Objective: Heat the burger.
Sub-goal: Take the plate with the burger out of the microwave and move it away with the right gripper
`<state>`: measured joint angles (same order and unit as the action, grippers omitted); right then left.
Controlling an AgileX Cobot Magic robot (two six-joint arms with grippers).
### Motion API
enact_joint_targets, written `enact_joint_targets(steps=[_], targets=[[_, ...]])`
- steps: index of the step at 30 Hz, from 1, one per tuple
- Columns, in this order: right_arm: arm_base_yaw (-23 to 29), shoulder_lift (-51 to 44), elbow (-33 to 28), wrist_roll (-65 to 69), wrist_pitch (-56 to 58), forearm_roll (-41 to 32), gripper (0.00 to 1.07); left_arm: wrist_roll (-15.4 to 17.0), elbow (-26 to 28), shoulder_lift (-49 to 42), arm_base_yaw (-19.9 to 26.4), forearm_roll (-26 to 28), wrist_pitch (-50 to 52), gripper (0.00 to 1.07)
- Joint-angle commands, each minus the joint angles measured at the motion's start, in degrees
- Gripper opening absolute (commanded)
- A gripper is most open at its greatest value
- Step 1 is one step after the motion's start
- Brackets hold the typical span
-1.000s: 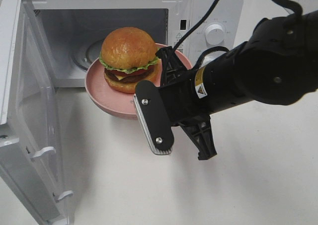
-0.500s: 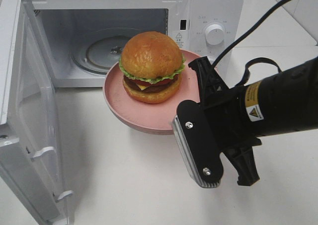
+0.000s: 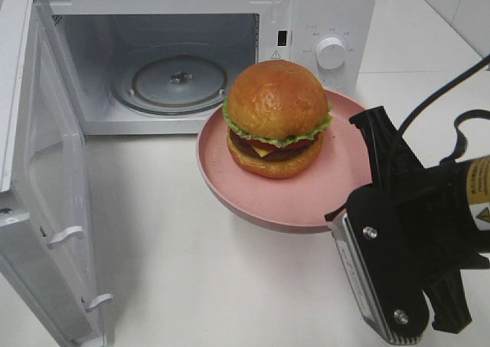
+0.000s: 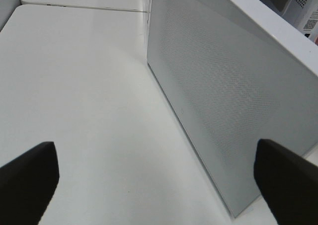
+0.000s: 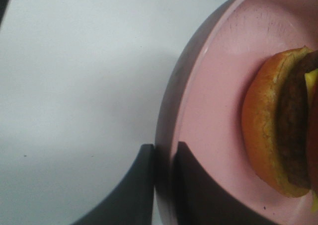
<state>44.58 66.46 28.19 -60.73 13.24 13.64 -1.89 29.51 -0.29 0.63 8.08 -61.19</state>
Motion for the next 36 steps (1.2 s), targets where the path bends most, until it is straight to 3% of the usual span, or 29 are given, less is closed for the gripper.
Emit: enact_joint_targets(steps=[1,11,13,16,25,29,36], targets=[[0.3,-3.2,-1.7,5.2,-0.5,1.1,0.00,0.2,0.1,-1.0,0.1,0.1,0.1,1.00],[0.3,-5.4,-4.1,19.1,5.2,11.1,0.00,0.2,0.1,-1.0,0.1,0.1,0.1,1.00],[0.3,-5.4,-4.2,28.4,6.5,18.6,0.00,0.2,0.1,-1.0,0.1,0.1,0.1,1.00],[0.3,-5.4,-4.2,35.5,8.1,22.9,0.00,0.2,0.1,-1.0,0.1,0.1,0.1,1.00],[0.3,-5.4,-4.2,49.7,15.8,30.6,0.00,0.2,0.1,-1.0,0.1,0.1,0.1,1.00],[0.3,-5.4,-4.2,60.7,24.7,34.7,0.00,0.2,0.1,-1.0,0.1,0.1,0.1,1.00],[0.3,-5.4,-4.2,72.5,31.7,37.0,0.00,0.2,0.1,-1.0,0.1,0.1,0.1,1.00]])
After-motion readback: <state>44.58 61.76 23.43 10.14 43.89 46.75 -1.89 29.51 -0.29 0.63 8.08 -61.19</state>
